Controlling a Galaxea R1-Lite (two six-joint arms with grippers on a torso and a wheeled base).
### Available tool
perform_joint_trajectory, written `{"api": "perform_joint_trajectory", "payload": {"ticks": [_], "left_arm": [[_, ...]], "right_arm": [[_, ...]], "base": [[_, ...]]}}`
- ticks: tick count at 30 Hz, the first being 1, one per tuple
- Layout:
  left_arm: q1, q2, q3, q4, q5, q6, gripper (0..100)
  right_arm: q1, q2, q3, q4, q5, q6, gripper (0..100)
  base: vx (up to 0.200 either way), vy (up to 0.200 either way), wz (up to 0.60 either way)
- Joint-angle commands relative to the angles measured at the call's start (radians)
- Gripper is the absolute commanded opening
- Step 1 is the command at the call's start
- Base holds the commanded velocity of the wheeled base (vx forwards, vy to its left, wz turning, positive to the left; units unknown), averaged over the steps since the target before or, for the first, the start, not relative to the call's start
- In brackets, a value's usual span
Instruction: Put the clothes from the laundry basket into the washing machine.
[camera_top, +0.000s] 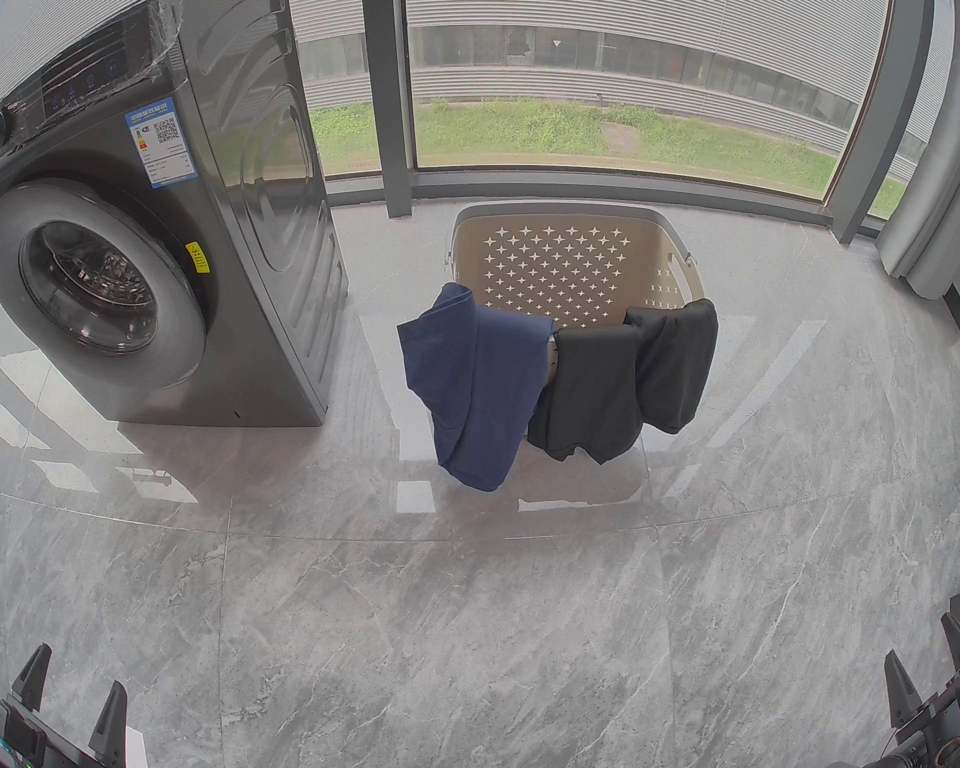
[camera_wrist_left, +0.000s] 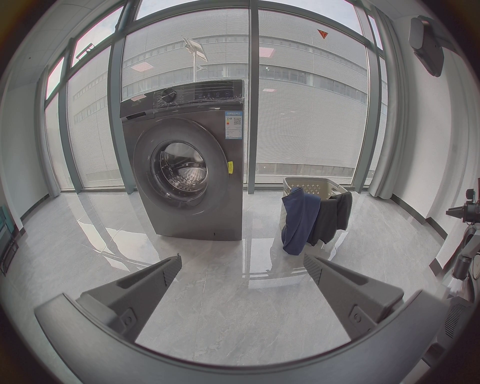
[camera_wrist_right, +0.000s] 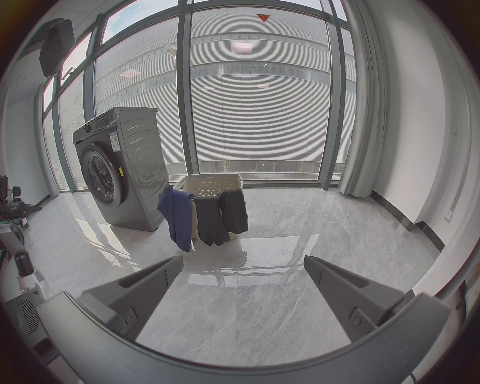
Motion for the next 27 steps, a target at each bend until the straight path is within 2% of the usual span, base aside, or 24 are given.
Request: {"api": "perform_joint_trajectory", "payload": {"ticks": [1, 10, 27], "left_arm": [[0.000, -0.015, 0.018, 0.000, 0.001, -0.001, 100], [0.000, -0.015, 0.018, 0.000, -0.001, 0.001, 100], [0.000, -0.015, 0.018, 0.000, -0.001, 0.002, 100]], "right_arm": [[0.000, -0.016, 0.016, 0.000, 0.000, -0.002, 100], [0.000, -0.016, 0.016, 0.000, 0.000, -0.002, 100], [0.000, -0.016, 0.016, 0.000, 0.000, -0.002, 100]], "base": [[0.000, 0.000, 0.00], [0.000, 0.000, 0.00], [0.200, 0.000, 0.00]]}}
